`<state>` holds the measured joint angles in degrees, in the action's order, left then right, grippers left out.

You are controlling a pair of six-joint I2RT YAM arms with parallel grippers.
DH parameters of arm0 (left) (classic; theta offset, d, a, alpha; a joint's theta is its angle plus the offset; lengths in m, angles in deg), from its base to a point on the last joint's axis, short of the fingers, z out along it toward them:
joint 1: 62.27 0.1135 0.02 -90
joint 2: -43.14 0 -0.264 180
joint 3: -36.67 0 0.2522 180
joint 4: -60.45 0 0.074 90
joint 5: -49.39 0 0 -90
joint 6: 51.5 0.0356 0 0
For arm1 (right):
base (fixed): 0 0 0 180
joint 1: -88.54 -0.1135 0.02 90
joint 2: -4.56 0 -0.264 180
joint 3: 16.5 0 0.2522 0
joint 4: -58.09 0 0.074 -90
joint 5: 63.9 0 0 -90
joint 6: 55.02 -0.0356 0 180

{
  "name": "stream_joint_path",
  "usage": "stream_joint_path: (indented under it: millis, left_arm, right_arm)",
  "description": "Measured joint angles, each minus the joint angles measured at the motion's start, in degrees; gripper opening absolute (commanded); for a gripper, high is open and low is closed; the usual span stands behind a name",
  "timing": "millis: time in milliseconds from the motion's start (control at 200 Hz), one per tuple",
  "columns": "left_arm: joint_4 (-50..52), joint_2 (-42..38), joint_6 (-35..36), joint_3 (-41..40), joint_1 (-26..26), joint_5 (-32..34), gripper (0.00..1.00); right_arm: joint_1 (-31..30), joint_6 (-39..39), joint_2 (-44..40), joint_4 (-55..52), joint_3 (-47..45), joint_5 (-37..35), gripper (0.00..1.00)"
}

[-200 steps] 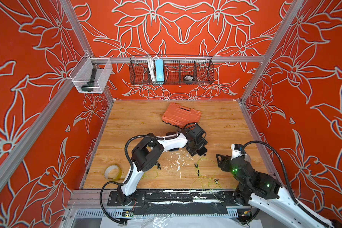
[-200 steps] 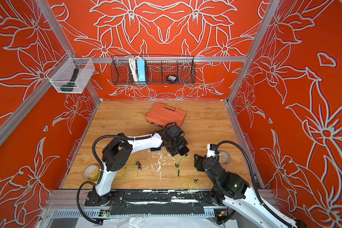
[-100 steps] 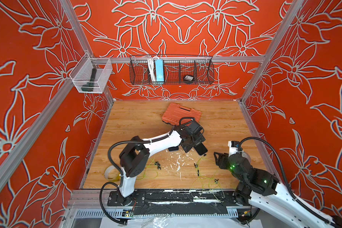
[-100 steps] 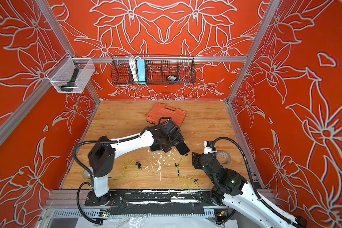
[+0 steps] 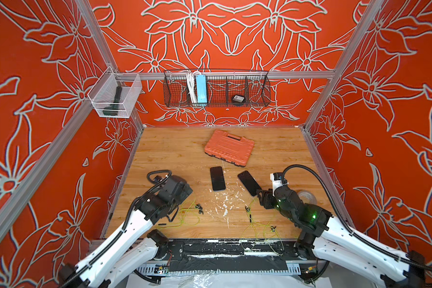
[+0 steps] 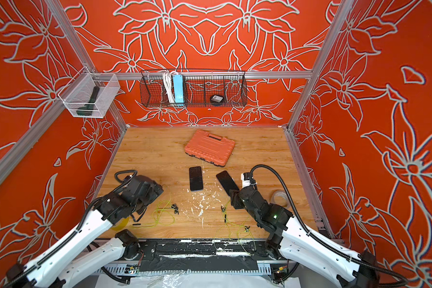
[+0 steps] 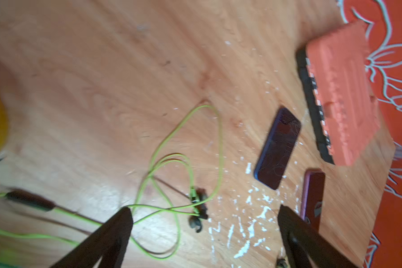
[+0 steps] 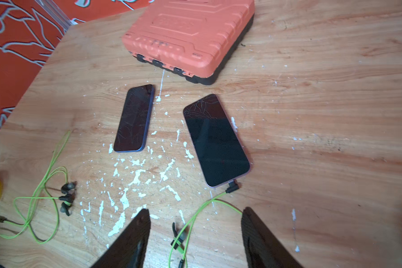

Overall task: Plug wired earphones into phones
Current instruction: Place the phone at the center of the board, then pick up the wired earphone from the center of the board.

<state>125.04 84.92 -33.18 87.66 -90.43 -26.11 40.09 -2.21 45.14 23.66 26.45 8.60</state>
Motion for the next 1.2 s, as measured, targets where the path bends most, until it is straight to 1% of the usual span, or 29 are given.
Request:
stream_joint_path:
  millis: [85,225,335,455,550,676,881,916,956,1031,1196]
  left_arm:
    - [1.9,-1.9,-2.3,-4.8,2.0,-2.1,0.98]
    - [2.5,-0.8,-4.3,-10.2,7.0,-6.4,0.98]
    - [2.4,2.1,-4.7,-12.2,12.1,-9.0,0.98]
    - [2.3,4.6,-4.9,-12.7,15.5,-9.9,0.96]
    - [2.0,4.7,-5.6,-13.5,16.5,-10.6,0.93]
    - [2.7,4.4,-5.8,-13.0,18.4,-10.5,0.90]
    - [6.8,4.0,-5.8,-5.2,19.3,-6.0,0.90]
    - [6.7,4.2,-5.8,-4.8,19.3,-6.0,0.87]
    - [6.9,4.4,-5.9,-5.0,19.4,-6.4,0.81]
    - [6.6,5.3,-6.7,-6.9,19.5,-8.1,0.74]
    - [6.0,5.6,-8.2,-12.1,19.5,-10.4,0.71]
  right_arm:
    - [0.0,0.7,0.8,1.6,-0.1,0.7,0.64]
    - [0.0,2.1,1.4,2.2,-0.1,1.1,0.64]
    - [0.0,3.5,1.1,2.2,-0.2,1.0,0.63]
    - [0.0,4.5,0.1,2.3,-0.9,1.0,0.63]
    - [0.1,5.3,-0.3,2.4,-1.4,1.0,0.62]
    - [0.3,5.7,-0.4,2.5,-1.9,1.0,0.62]
    - [0.4,6.2,-0.7,2.5,-2.1,1.0,0.61]
    - [0.4,6.2,-0.9,2.5,-2.1,1.0,0.61]
    - [0.4,6.3,-1.1,2.5,-2.2,1.0,0.61]
    - [0.5,6.4,-1.5,2.5,-2.4,1.0,0.61]
    - [0.5,6.5,-2.1,2.5,-2.9,1.0,0.61]
